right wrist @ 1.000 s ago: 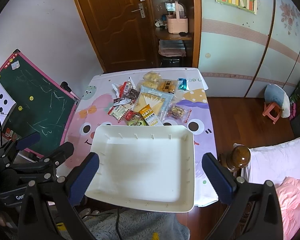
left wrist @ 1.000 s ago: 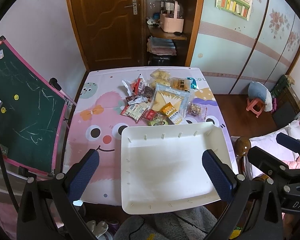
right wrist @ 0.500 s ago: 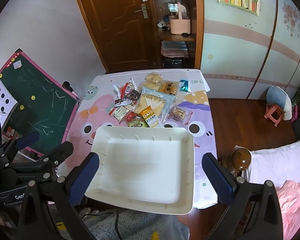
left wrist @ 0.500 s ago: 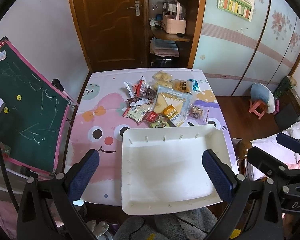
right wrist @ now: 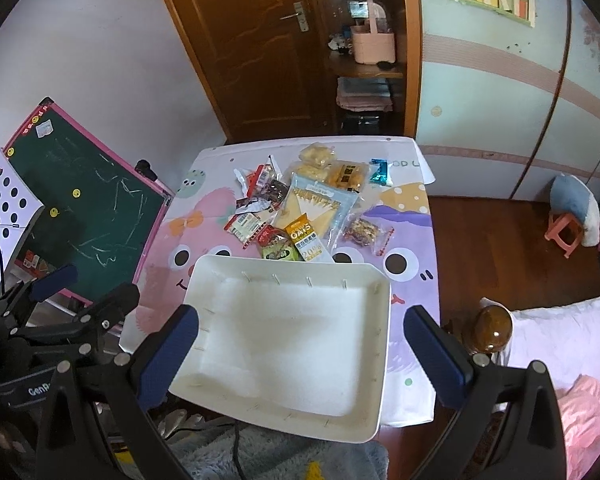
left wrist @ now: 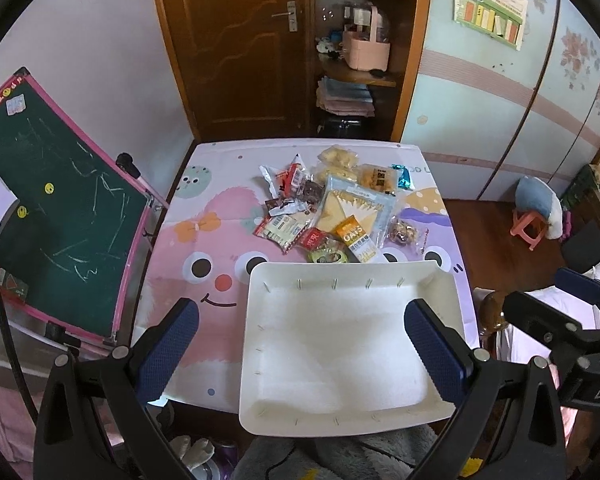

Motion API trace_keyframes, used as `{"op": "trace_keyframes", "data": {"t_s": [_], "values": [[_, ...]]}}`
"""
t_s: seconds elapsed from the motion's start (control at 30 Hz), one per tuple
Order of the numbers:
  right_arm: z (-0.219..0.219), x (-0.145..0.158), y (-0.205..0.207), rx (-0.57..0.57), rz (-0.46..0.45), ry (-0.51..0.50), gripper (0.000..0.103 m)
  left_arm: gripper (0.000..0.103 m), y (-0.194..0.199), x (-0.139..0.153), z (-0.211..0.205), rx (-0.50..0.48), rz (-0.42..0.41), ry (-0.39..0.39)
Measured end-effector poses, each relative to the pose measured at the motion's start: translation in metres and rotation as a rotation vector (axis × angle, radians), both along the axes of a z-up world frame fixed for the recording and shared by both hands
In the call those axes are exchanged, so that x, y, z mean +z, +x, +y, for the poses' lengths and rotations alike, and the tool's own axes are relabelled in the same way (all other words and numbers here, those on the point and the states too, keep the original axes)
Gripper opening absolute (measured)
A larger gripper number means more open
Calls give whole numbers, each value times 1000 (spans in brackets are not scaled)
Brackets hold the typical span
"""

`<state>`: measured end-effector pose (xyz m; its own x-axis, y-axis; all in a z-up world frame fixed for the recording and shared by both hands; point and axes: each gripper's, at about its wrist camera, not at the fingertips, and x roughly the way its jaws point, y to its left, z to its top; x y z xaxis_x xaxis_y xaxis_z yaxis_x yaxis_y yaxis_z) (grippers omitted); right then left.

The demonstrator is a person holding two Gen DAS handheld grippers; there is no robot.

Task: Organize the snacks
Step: 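Reach the left tool to a white wafer pack while the right tool reaches the orange OATS bar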

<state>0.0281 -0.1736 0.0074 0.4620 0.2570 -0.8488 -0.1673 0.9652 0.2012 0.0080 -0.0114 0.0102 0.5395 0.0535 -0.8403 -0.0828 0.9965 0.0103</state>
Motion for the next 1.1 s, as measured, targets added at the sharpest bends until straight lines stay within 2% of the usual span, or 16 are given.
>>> {"op": "trace_keyframes", "data": {"t_s": [0.2,0.37,0.53,0.63,0.8,1.0,1.1], "values": [[-1,-7,19,17,5,2,103,102,18,-4,12,31,7,33],[5,-21,43,25,34,16,102,102,40,-11,28,38,-20,70],[21,-36,66,38,22,-75,100,102,76,-25,57,37,-37,11],[30,-52,87,41,52,-93,99,102,97,-38,74,32,-33,1],[53,-87,119,67,98,-145,94,102,135,-70,100,-15,37,-32],[68,-137,152,93,199,-174,87,102,172,-116,112,-80,140,-13],[73,-161,167,118,247,-189,83,102,192,-147,120,-101,229,-67]]}}
